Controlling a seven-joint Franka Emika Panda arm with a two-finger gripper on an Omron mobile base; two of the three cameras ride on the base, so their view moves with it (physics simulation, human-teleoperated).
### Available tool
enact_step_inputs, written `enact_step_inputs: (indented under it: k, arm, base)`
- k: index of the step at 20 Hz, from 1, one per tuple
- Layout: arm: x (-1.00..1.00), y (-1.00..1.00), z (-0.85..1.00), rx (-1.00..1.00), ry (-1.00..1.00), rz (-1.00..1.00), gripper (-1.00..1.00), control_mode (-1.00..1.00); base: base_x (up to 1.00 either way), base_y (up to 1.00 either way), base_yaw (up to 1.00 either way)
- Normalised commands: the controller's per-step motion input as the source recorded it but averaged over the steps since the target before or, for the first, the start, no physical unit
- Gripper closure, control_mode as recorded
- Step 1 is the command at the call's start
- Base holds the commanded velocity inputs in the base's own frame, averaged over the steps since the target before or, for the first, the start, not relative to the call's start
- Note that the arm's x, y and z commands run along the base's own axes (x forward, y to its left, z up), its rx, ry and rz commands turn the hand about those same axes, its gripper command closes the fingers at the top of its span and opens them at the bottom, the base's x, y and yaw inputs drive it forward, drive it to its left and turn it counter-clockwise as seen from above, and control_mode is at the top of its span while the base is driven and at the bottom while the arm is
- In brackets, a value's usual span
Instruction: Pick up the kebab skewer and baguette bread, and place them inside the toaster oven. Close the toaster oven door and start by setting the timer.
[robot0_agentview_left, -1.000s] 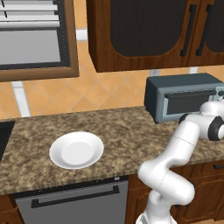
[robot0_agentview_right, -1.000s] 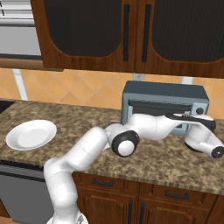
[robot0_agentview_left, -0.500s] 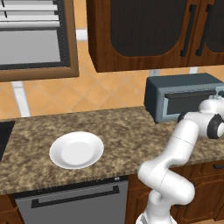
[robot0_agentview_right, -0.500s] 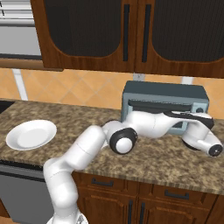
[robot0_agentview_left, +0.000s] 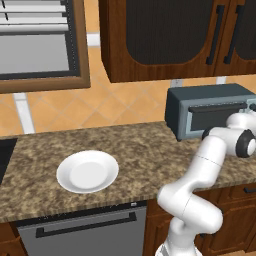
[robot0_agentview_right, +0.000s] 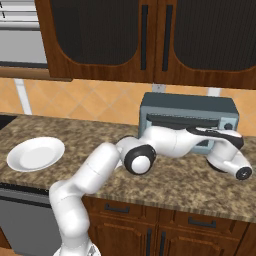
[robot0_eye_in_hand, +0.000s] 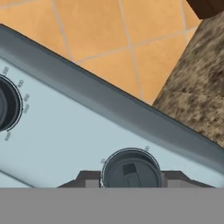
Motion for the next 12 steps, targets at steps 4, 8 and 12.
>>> enact_step_inputs:
  k: [4, 8, 12]
  arm:
    - [0.28, 0.02, 0.29, 0.06, 0.0, -0.04, 1.0, -1.0]
    - [0.27, 0.05, 0.31, 0.12, 0.02, -0.03, 1.0, -1.0]
    - [0.35, 0.06, 0.39, 0.16, 0.06, -0.02, 1.0, -1.0]
  base:
    - [0.0, 0.0, 0.0]
    - [0.0, 0.0, 0.0]
    - [0.0, 0.0, 0.0]
